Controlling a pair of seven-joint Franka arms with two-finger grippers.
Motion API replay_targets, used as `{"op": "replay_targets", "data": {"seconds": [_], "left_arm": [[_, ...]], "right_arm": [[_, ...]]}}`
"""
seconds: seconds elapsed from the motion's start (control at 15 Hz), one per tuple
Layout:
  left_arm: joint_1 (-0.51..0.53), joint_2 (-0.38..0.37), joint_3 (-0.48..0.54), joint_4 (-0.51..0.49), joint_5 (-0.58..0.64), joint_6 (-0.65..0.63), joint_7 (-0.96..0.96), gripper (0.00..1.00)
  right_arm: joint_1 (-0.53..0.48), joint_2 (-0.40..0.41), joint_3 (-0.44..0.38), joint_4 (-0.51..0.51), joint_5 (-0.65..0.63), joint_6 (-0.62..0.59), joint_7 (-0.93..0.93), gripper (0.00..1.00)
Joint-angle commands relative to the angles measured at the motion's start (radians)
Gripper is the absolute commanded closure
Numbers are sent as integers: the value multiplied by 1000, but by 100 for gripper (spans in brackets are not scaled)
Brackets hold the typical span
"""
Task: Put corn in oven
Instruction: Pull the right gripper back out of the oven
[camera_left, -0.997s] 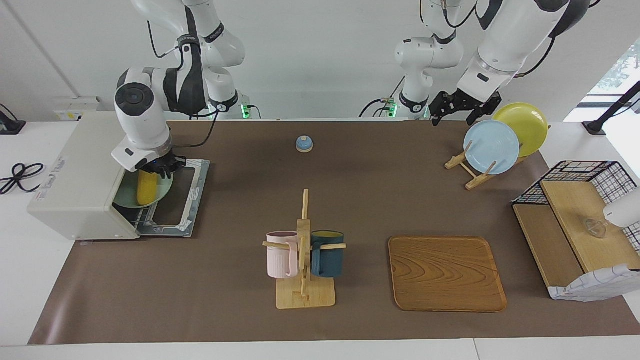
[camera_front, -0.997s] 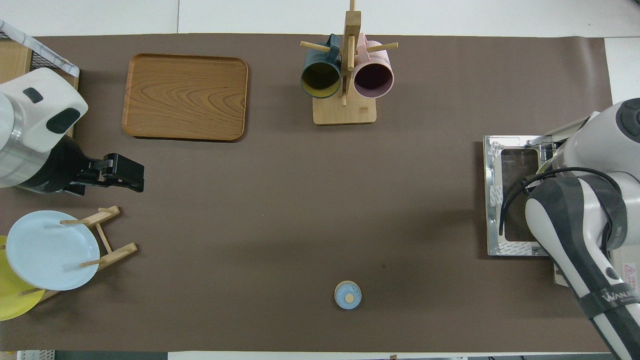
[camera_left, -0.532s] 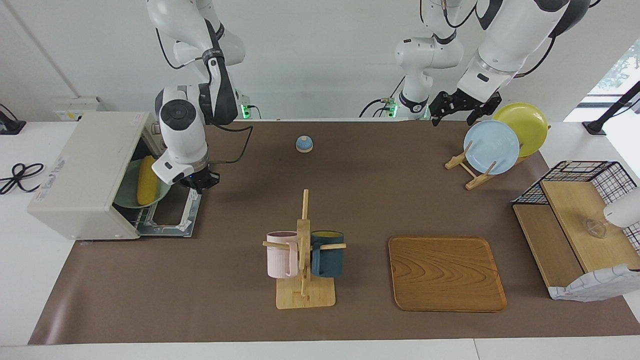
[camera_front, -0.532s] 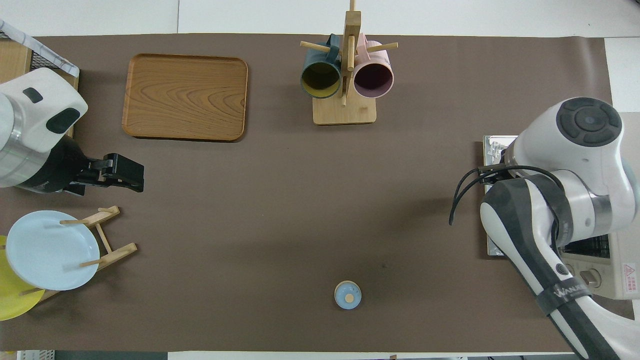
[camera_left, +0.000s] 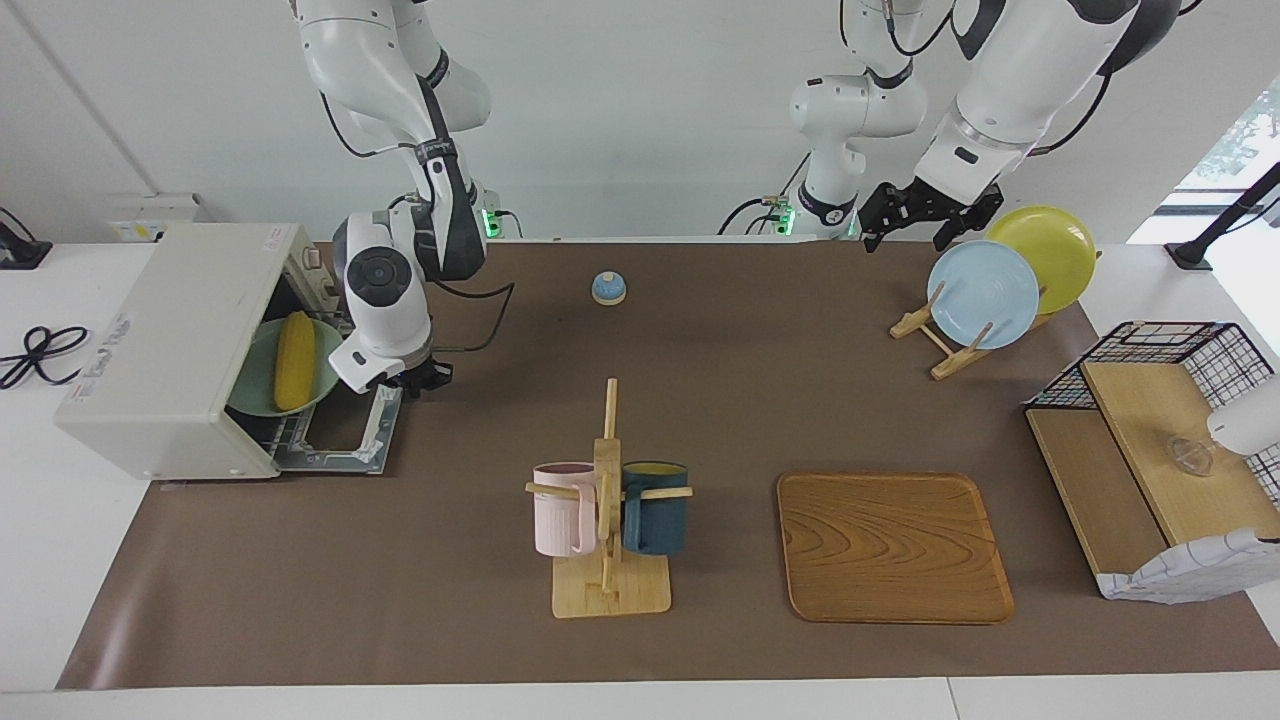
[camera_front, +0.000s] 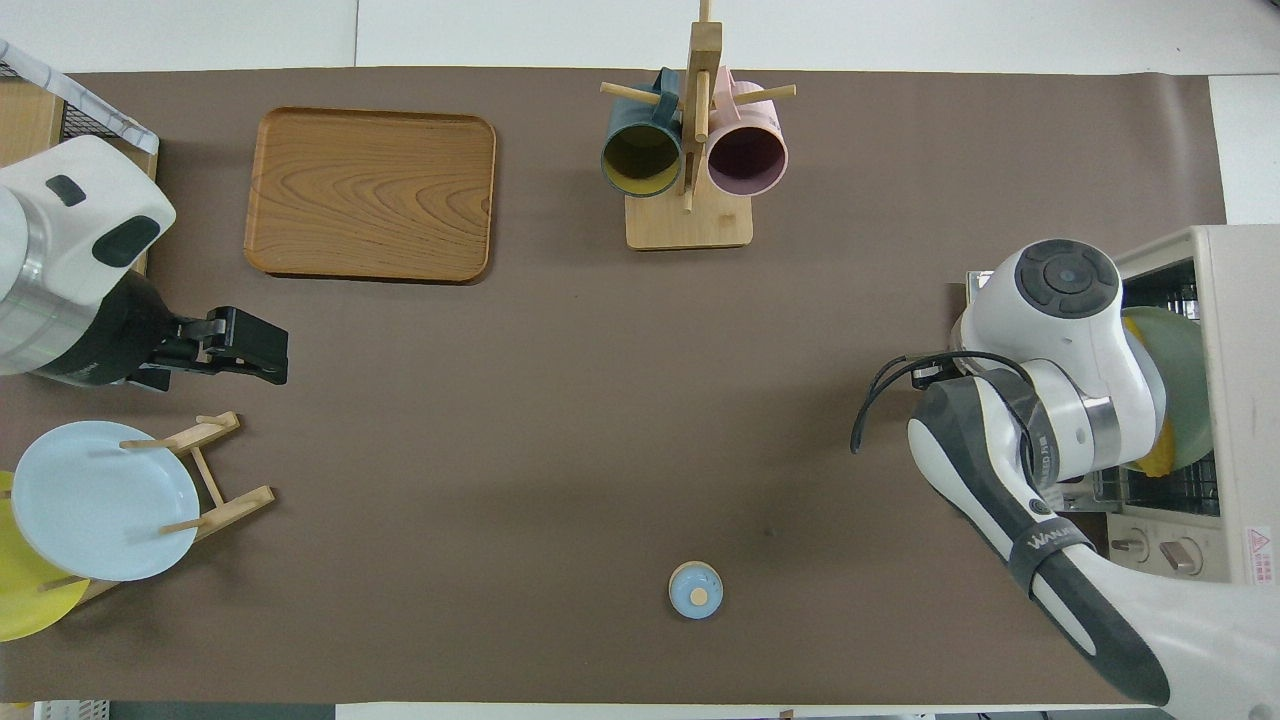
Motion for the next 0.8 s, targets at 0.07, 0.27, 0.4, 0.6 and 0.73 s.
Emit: {"op": "replay_targets", "data": {"seconds": [0.07,0.27,0.4,0.6,0.73], "left_arm": [[16,-5,-6,5,-15,-15,2,0],[16,-5,-6,5,-15,-15,2,0],[16,-5,-6,7,-15,-15,2,0],[16,-5,-6,5,-15,-15,2,0],[16,-5,-6,7,-15,-15,2,0]], "right_arm": [[-16,-39,4,-59,10,18,4,100],[-16,-42,2,-62,-10,10,1,100],[-18,-43,2,-67,-45,1,1,100],[-16,-43,2,-55,-166,-37,-10,100],[-16,-43,3,-21,-176,-86,-62,100]]}}
